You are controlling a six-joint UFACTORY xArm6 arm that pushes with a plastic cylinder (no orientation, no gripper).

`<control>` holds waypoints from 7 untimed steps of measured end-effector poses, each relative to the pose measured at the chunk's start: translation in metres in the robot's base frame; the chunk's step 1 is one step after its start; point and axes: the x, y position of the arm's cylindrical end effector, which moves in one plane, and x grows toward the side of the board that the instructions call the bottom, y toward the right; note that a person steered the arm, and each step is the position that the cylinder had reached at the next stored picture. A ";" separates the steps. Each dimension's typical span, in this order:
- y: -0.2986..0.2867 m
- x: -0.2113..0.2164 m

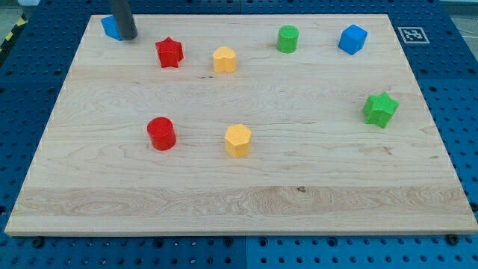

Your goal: Move the blue triangle to the top left of the board

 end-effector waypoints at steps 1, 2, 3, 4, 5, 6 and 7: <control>-0.009 0.020; -0.032 0.024; -0.035 0.008; -0.035 -0.007; -0.035 -0.004; -0.028 -0.007; -0.024 -0.007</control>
